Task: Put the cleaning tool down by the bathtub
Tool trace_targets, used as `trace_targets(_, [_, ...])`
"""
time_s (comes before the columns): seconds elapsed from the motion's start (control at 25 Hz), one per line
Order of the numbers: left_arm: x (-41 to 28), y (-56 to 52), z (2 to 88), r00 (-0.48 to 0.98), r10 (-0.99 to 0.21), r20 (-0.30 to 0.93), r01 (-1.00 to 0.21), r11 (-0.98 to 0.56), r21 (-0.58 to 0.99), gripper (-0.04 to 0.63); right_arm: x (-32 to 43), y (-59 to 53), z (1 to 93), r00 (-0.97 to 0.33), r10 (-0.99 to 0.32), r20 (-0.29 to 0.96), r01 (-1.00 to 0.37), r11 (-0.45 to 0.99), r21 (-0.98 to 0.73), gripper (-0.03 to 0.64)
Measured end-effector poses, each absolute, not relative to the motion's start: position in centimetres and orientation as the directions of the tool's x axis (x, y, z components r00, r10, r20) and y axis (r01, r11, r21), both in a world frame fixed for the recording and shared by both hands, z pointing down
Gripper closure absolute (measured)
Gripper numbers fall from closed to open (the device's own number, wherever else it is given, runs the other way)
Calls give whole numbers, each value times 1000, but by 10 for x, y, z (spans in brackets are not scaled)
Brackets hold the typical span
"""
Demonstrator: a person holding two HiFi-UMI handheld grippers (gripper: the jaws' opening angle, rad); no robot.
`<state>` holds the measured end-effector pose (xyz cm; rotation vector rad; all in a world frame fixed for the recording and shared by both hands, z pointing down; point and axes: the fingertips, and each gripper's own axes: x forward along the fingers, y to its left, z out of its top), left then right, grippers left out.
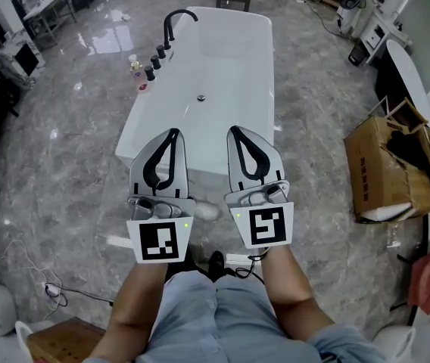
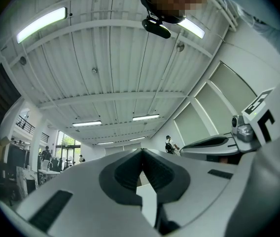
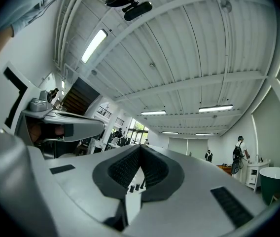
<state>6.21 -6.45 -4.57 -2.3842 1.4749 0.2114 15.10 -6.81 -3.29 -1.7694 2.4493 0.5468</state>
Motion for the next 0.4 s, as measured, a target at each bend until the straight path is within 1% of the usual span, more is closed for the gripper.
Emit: trace_targets(0.4, [66,-56,-50,465,-832,-303,-884,-415,-217,580,153,-60,-33,-331,-905,-269,-932,268,245,604])
